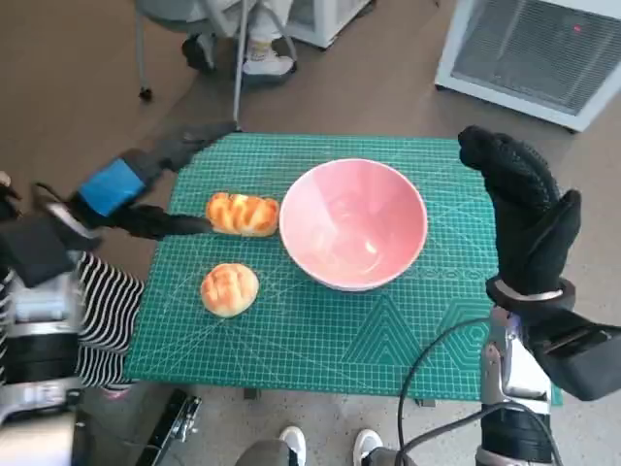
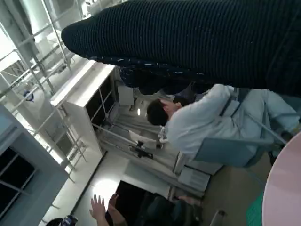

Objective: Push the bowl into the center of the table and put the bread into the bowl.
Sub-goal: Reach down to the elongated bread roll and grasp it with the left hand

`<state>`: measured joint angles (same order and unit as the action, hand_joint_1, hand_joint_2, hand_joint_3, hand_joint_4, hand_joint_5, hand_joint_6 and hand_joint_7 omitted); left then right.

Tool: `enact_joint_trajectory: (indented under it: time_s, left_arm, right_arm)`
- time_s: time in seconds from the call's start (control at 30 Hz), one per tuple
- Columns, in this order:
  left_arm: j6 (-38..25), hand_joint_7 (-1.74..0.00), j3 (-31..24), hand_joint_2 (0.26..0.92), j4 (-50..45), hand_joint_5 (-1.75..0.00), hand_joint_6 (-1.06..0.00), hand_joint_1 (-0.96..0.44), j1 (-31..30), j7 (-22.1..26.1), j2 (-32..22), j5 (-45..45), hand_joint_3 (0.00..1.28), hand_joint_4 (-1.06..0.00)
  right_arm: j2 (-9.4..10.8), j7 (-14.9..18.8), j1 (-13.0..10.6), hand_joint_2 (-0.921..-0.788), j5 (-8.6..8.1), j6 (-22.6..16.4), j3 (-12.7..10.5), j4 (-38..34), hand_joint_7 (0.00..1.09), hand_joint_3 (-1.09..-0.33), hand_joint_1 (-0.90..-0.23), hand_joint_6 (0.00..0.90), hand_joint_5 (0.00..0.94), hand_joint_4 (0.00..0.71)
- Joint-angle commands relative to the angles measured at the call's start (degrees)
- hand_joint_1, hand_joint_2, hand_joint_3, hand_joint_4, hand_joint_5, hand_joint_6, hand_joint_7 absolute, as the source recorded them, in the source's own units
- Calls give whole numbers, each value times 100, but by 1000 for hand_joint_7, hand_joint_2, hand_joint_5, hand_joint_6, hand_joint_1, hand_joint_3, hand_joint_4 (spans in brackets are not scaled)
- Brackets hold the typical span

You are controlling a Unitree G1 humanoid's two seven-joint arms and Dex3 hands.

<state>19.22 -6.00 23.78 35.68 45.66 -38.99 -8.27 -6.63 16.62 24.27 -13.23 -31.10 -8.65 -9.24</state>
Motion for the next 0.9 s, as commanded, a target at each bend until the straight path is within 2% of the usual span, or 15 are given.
enact_joint_trajectory:
  time_s: [0.03, 0.27, 0.57, 0.8, 0.9]
  left_arm:
    - [-414, -197, 197, 782, -358, 0, -250, -153, -50, 214, -360, 258, 1, -167]
    - [-1161, -67, 568, 788, -916, 0, -315, -46, -206, 469, -854, 831, 4, -159]
    - [-1856, -25, 1031, 795, -1468, 0, -313, -84, -379, 601, -1102, 1508, 6, -152]
    - [-1696, -13, 1107, 794, -1301, -1, -312, -119, -363, 358, -944, 1675, 4, -148]
    - [-1469, -12, 1110, 793, -1113, -2, -315, -127, -285, 70, -811, 1765, 3, -151]
  right_arm:
    - [-8, -64, -124, -921, -22, 116, -16, 10, 271, -695, -676, 193, 10, 200]
    - [18, -37, -78, -921, -70, 85, -23, -102, 278, -692, -677, 191, 9, 202]
    - [31, -45, -71, -921, -68, 80, -18, -172, 284, -692, -678, 188, 8, 203]
    - [9, -36, -64, -921, -113, 148, -35, -145, 289, -692, -677, 185, 7, 204]
    - [0, -38, -58, -921, -131, 181, -45, -126, 292, -693, -678, 183, 6, 204]
